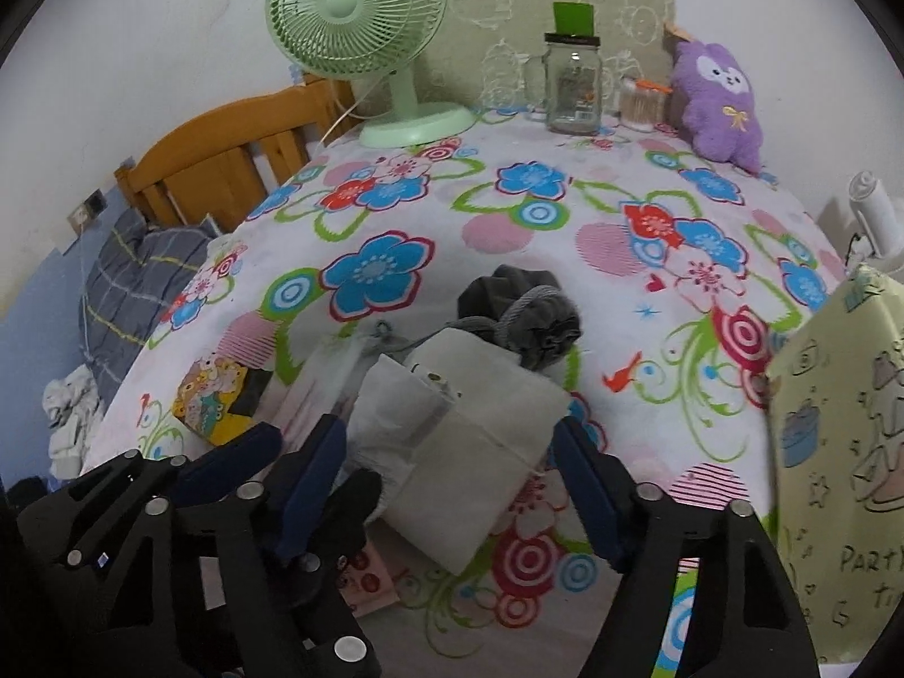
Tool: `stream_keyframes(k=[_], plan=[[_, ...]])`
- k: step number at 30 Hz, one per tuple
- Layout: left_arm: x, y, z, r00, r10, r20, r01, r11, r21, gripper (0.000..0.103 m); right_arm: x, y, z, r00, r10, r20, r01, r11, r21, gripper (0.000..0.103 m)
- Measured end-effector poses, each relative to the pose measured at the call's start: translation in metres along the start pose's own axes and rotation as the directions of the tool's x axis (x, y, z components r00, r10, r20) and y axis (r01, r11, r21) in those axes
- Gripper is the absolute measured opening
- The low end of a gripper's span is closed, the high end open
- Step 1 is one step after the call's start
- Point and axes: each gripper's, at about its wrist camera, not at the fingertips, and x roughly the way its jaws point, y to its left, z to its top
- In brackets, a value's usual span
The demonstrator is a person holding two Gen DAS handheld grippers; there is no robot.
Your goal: Organize soft objects
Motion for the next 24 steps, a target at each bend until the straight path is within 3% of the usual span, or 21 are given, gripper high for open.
stream_keyframes(k=[4,8,13,24], plan=[[0.000,0.004,0.001,1.000,-0.019,-0.011,0.019,1.000,0.000,0.049,0.005,0.006,0.002,0.999,0.032,-0.015,-0.032,0.999,-0.019,0.061],[0.000,0.007,0.002,1.000,0.000,-0.029,0.001,1.000,0.009,0.063,0.009,0.012,0.004,0.997,0.061,-0.040,-0.062,0.998,-0.027,0.053],[-0.001,0.010,0.001,0.999,0.001,-0.039,-0.001,1.000,0.006,0.068,0.012,0.015,0.005,0.996,0.063,-0.057,-0.065,0.997,-0.037,0.041],[-0.013,0.006,0.002,1.000,-0.012,-0.014,0.012,1.000,0.002,0.079,-0.004,0.005,0.004,1.000,-0.004,-0.002,0.004,1.000,-0.009,0.035]])
